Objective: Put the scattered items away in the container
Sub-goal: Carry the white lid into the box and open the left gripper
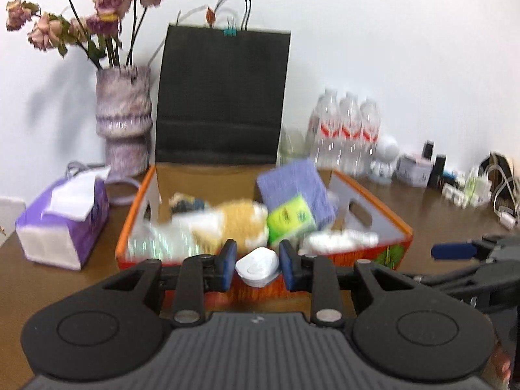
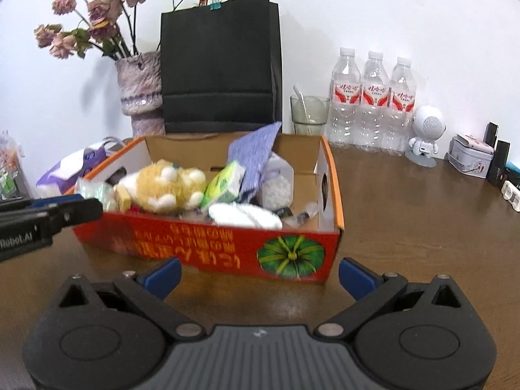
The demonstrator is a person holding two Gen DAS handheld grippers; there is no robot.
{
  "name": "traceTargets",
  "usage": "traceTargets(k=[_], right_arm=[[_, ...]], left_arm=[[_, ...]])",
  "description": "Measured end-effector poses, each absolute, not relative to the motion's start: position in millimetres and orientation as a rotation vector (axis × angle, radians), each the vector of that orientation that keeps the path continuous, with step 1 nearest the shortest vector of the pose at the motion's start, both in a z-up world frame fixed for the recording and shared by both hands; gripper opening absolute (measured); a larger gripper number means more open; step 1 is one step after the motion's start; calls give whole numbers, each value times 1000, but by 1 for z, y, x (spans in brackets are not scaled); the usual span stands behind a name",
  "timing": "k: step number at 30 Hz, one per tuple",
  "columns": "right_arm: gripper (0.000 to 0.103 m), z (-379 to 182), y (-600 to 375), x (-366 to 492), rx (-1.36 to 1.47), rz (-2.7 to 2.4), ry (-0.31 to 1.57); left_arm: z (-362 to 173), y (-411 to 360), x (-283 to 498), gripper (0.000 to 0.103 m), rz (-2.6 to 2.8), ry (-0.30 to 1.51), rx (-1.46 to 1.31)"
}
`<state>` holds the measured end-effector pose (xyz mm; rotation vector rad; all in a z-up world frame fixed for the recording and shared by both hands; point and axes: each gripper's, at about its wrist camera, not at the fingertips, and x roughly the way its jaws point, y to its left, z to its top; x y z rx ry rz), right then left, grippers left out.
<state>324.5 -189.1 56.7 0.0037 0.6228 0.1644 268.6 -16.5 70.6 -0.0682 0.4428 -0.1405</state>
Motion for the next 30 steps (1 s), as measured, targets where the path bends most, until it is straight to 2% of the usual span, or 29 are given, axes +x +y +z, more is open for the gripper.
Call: traceTargets(k=[12,25,26,27,28,30], right_arm=[[103,91,-175,372,-8,121,561],[103,75,-174,397,-9,121,624],[103,74,-174,397,-9,119,626],[103,74,-174,397,-10,118,627],[103,74,-175,397,-10,118,628],[103,74,-175,397,-10,118,628]], left_arm=[[99,-3,317,29,-89,353,-153],[69,0,345,31,-72,463,-125],[67,0,347,49,-61,474,-131],[66,1,349,92,-48,490,-135],[65,1,351,102,-29,505,-132],[65,-1,354,103,14,511,-104]])
